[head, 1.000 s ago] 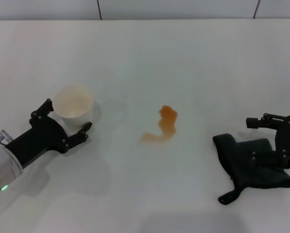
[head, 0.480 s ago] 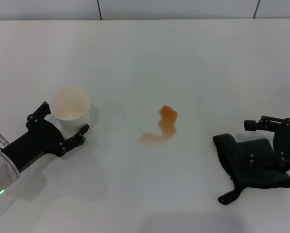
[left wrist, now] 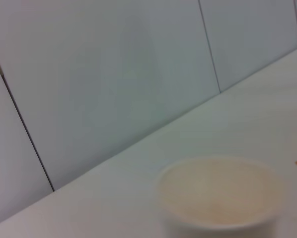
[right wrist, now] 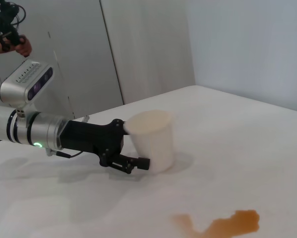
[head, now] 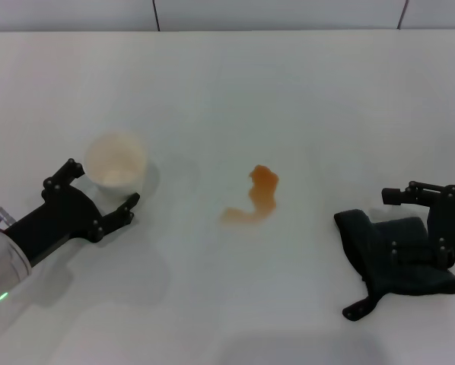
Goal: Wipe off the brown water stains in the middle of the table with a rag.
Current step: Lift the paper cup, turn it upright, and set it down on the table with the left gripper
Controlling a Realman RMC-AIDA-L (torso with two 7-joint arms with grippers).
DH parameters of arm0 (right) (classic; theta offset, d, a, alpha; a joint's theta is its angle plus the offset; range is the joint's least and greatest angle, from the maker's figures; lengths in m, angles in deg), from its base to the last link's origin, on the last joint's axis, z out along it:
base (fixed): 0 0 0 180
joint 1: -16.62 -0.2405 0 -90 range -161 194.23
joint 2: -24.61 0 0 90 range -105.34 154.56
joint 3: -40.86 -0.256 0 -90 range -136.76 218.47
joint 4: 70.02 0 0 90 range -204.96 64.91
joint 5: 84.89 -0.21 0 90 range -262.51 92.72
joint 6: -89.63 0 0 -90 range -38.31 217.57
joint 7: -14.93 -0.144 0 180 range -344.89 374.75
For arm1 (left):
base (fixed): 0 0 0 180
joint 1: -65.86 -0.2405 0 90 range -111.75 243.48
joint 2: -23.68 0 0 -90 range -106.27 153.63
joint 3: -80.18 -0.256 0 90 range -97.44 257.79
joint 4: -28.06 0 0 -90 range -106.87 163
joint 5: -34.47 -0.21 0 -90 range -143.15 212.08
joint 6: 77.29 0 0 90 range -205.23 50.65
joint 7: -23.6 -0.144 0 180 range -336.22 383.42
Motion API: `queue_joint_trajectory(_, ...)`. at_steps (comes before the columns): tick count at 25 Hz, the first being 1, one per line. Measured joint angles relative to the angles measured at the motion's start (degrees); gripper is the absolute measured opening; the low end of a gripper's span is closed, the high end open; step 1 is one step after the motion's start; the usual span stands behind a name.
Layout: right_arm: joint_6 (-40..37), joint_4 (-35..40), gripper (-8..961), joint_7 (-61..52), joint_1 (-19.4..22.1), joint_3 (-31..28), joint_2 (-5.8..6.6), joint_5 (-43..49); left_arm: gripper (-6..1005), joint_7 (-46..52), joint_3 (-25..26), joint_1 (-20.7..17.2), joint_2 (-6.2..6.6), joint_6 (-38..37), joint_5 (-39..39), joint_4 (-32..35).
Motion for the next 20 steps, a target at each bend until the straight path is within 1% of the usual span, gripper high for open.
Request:
queue_joint_trajectory(8, 0.0, 0.0, 764, 0.1, 0.1, 0.0, 0.0, 0.0, 887, 0.6, 0.7, -0.7, 0.11, -5.2, 0.5, 0.3)
queue_joint_trajectory(20, 0.0, -0.7, 762, 0.2, 0.0, 0.1, 0.0, 0.0, 887, -0.6, 0.7, -2.7, 0.11, -5.5, 0.6, 0.6)
